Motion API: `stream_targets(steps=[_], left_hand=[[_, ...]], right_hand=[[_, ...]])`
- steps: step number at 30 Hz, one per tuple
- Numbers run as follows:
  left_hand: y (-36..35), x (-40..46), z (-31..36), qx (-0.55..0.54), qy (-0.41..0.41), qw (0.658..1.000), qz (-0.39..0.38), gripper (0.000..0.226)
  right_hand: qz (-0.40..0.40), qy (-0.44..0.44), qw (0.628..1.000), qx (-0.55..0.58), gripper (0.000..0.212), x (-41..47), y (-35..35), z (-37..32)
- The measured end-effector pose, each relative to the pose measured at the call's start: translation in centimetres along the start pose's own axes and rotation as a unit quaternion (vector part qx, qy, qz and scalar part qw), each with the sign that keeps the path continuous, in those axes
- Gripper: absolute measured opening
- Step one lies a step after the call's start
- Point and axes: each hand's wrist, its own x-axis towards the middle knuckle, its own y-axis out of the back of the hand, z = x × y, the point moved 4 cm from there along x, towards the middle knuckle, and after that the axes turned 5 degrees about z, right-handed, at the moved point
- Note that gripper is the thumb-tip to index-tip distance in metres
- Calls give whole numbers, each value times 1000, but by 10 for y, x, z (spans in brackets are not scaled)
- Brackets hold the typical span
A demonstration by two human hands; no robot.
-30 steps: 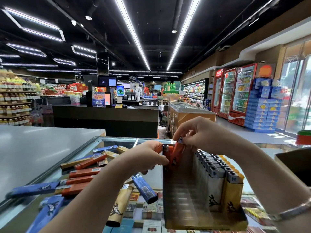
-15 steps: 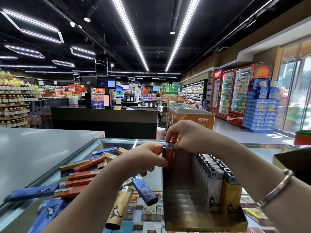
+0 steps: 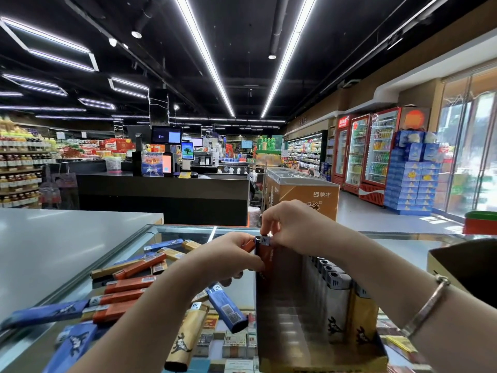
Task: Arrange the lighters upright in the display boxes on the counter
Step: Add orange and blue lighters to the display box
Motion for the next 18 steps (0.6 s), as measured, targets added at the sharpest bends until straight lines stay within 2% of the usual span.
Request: stream_targets(steps=[12,15,18], left_hand=[[0,3,-3,-5,6,1000,-4,9],[1,5,-5,-4,10,1000,-3,13],[0,5,-5,-8,3,1000,-10,11]], right_hand=[[-39,24,999,30,21,-7,7,-10],[-64,34,997,5,21,-8,0,-16],[-57,18,998,-36,21,-8,-8,-18]])
